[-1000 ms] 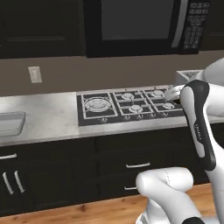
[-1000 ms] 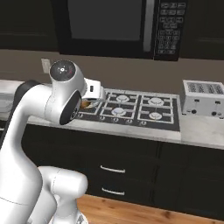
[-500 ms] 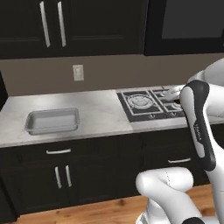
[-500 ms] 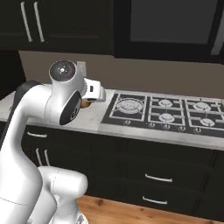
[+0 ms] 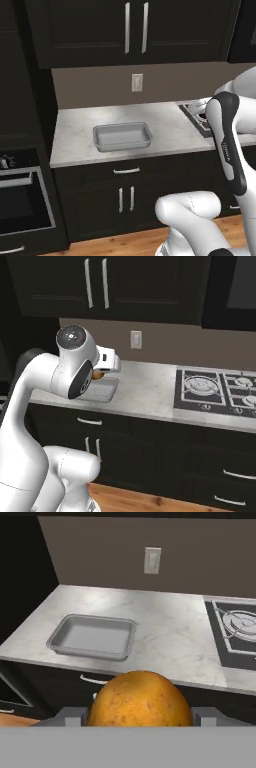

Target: Pick the mango and banana from the fridge and place them inside the tupperware on the counter.

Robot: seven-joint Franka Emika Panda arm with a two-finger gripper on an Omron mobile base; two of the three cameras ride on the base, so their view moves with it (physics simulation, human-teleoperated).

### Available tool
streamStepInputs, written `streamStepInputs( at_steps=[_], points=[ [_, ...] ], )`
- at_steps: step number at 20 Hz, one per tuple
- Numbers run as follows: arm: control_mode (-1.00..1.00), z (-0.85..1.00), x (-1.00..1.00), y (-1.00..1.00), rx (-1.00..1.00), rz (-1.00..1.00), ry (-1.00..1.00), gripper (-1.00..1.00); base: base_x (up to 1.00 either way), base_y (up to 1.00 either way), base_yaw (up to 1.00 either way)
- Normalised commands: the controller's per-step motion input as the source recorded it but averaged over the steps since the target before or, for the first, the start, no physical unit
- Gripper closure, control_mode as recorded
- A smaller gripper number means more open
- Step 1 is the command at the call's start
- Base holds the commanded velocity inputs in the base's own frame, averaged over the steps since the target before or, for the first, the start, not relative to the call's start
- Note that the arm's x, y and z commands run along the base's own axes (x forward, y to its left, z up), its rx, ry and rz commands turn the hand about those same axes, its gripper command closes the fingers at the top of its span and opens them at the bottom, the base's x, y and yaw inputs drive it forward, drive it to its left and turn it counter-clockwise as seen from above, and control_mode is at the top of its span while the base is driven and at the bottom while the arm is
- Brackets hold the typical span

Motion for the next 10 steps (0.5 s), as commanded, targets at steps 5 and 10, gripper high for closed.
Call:
streamStepInputs(
  at_steps=[5,10],
  points=[
    [1.0,0.0,0.0,0.0,0.0,0.0,0.0,1.0,0.35,1.0,0.0],
    [1.0,0.0,0.0,0.0,0.0,0.0,0.0,1.0,0.19,0.74,0.0]
  ],
)
